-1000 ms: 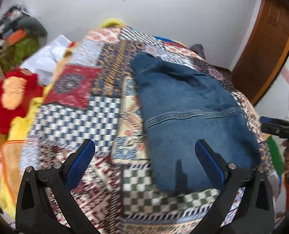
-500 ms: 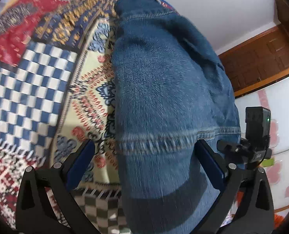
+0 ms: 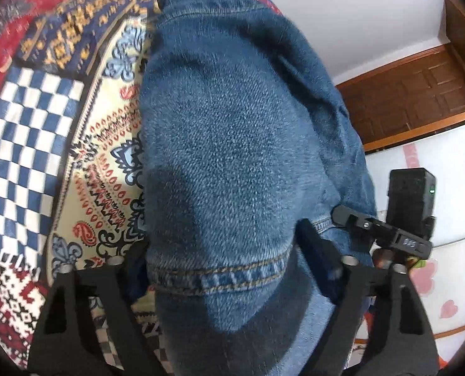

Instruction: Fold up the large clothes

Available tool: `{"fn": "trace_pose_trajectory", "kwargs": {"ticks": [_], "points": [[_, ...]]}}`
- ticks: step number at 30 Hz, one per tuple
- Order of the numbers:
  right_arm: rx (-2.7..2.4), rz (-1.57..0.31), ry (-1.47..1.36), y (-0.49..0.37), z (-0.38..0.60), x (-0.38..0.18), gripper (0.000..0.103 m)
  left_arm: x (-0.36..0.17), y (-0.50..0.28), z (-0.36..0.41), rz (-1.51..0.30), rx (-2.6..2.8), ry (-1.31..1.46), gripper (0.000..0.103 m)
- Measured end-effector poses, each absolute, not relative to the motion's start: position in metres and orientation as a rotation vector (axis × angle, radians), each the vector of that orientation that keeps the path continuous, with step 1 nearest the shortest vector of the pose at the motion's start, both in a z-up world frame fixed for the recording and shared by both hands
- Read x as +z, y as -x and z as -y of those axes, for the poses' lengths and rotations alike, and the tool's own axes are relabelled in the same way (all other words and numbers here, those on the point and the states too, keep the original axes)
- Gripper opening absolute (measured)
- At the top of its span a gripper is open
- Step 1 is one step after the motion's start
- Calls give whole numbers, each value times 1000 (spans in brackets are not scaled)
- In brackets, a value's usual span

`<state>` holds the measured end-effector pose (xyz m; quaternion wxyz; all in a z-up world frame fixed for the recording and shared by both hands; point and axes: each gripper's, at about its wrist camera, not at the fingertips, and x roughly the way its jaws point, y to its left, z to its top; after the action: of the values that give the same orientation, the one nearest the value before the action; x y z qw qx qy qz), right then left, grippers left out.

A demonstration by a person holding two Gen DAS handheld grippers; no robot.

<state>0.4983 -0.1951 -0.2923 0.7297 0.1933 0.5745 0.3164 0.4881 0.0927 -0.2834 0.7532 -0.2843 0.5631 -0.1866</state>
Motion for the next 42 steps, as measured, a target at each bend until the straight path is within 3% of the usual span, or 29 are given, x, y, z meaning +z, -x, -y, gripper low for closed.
{"fn": "trace_pose_trajectory", "kwargs": {"ticks": [4, 6, 17, 22, 31, 42], "points": [[718, -1227, -387, -486, 191, -262, 37, -257, -475, -83, -1173, -406, 580, 60], [724, -1193, -347, -476, 183, -243, 36, -241, -466, -81, -1146, -406, 558, 58], [814, -983, -305, -422, 146, -127, 35, -111, -394, -115, -888, -380, 431, 58], [853, -950, -290, -401, 117, -95, 35, -88, -364, -158, -843, -349, 429, 58], [882, -1051, -238, -390, 48, -116, 35, -127, -334, -218, -900, -270, 525, 58], [892, -1296, -170, -410, -34, -238, 36, -241, -329, -277, -1055, -156, 653, 58]]}}
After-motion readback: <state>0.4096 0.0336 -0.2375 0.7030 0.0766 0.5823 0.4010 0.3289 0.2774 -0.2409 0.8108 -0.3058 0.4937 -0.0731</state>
